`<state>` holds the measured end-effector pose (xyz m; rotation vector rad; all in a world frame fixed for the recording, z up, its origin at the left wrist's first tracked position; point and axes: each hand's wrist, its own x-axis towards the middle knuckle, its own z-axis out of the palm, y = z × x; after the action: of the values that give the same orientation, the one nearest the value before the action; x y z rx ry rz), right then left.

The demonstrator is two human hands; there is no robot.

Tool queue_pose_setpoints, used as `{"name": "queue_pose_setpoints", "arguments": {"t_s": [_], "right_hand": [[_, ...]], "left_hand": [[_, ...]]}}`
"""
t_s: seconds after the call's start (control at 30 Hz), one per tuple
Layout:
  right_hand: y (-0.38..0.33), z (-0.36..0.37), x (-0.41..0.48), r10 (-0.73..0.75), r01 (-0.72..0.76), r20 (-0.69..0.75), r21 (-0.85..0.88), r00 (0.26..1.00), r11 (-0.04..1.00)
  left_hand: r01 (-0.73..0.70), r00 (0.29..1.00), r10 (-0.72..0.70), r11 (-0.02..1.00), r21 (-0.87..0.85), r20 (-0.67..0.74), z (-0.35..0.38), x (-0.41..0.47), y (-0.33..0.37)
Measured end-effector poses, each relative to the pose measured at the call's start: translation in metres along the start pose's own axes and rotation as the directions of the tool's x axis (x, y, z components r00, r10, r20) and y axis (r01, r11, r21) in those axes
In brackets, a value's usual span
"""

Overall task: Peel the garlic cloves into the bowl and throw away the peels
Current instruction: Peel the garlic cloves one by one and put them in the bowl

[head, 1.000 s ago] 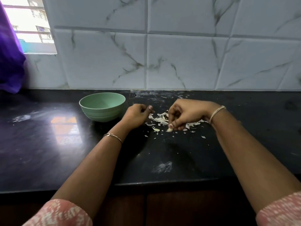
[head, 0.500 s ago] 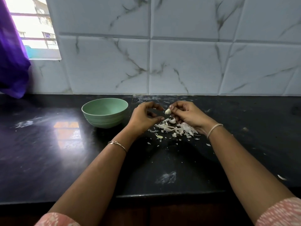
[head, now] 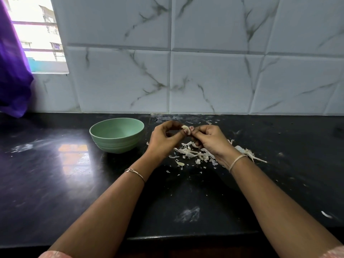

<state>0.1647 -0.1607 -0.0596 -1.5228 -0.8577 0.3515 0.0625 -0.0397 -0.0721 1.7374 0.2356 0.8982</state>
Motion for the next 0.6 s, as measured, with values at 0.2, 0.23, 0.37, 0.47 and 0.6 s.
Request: {"name": "queue_pose_setpoints", "arguments": {"t_s": [0.2, 0.23, 0.37, 0.47, 0.6], "right_hand": [[-0.0002, -0.0048, 0.0010, -0.129, 0.123, -0.116, -0.059, 0.985, 0.991], [-0.0019, -0.0043, 0.0008, -0.137, 0.135, -0.130, -0.021, 0.982, 0.991], [-0.0036, -0.0024, 0.0002, -0.158, 0.160, -0.115, 0.007, 0.981, 0.987], [-0.0027, -0.0017, -0.0019, -0.175, 0.175, -0.083, -0.006, 0.981, 0.985], [-0.0008, -0.0005, -0.0018, -0.169, 0.169, -0.079, 0.000, 0.983, 0.986]], "left_hand": [[0.128, 0.992, -0.128, 0.960, -0.248, 0.017, 0.0013, -0.0022, 0.0087], [0.135, 0.991, -0.133, 0.962, -0.238, 0.022, 0.0015, -0.0019, 0.0083], [0.151, 0.988, -0.143, 0.969, -0.194, 0.056, 0.0035, -0.0021, 0.0051], [0.156, 0.987, -0.145, 0.968, -0.198, 0.070, 0.0038, -0.0026, 0.0041], [0.167, 0.985, -0.153, 0.967, -0.191, 0.083, 0.0039, -0.0030, 0.0045]]}}
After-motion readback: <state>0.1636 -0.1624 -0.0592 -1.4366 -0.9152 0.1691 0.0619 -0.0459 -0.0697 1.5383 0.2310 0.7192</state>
